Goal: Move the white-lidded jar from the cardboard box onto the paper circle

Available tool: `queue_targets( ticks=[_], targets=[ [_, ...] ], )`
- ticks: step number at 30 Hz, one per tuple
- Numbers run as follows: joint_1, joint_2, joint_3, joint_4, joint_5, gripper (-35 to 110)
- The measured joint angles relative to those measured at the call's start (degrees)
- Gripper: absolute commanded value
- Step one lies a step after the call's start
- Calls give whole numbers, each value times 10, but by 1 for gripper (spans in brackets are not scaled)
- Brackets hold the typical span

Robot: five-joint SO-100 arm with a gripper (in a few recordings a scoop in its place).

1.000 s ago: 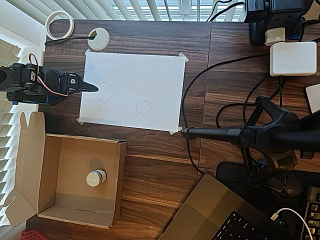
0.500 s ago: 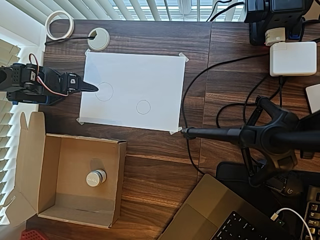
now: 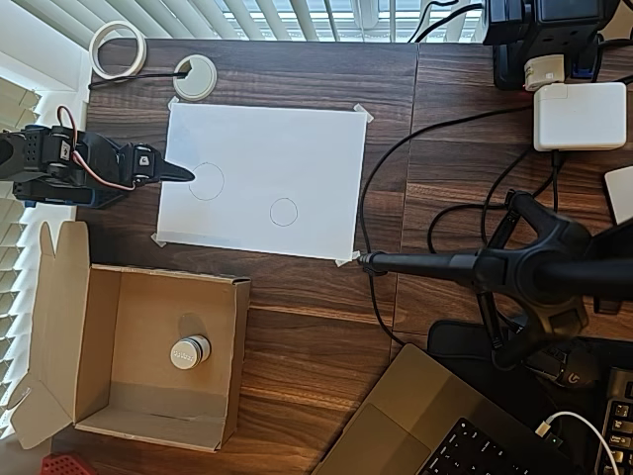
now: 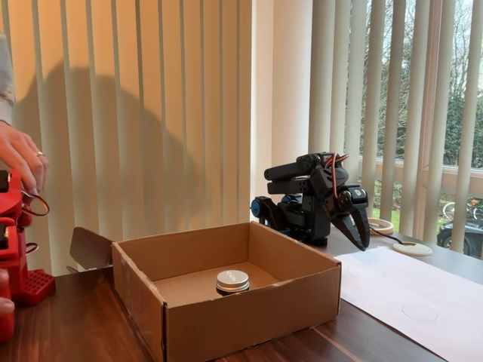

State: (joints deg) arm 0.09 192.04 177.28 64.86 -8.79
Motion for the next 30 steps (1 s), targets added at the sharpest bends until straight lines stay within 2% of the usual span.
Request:
queue_targets(
  ticks=[1,4,6,20,30],
  targets=[
    [0,0,0,0,0,4],
    [0,0,0,0,0,32],
    [0,0,0,0,0,40],
    [32,0,4,-47,-133,44],
    [70,-118,-209,-104,-234,44]
  ],
)
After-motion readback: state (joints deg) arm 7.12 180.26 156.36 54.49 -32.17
